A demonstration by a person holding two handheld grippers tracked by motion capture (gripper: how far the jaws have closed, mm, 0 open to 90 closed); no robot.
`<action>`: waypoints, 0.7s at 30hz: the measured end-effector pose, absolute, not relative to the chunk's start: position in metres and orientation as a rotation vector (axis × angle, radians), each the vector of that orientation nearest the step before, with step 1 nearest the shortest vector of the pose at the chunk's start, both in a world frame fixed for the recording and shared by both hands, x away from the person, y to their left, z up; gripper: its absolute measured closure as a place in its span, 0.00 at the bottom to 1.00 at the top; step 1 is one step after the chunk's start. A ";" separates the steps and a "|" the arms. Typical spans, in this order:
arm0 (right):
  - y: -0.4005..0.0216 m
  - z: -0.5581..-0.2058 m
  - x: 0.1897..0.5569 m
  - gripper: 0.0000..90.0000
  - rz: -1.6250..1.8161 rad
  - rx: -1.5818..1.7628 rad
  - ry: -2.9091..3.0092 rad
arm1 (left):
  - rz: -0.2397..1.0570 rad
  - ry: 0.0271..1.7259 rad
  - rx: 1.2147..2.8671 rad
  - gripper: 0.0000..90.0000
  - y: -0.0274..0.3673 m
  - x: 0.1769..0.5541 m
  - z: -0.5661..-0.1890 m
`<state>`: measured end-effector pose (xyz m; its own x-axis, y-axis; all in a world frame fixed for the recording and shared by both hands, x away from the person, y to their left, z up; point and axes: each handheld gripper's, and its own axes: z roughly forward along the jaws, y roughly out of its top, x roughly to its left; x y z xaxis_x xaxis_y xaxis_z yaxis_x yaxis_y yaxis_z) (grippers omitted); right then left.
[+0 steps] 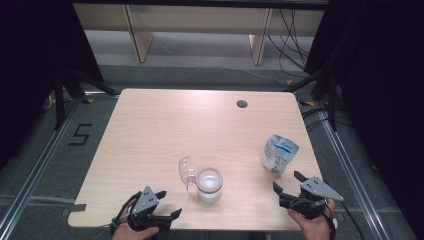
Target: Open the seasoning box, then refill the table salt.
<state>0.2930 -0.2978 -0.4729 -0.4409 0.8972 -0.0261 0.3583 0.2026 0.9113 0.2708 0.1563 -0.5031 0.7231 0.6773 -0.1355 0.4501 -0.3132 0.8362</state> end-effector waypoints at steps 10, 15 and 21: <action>-0.281 -0.472 0.275 0.17 1.244 1.174 1.976 | 0.295 0.879 1.950 0.24 0.156 0.270 -0.503; -0.277 -0.474 0.273 0.17 1.254 1.104 2.024 | 0.305 0.876 1.959 0.24 0.157 0.270 -0.503; -0.271 -0.478 0.267 0.17 1.245 1.083 2.086 | 0.289 0.881 1.939 0.24 0.156 0.270 -0.503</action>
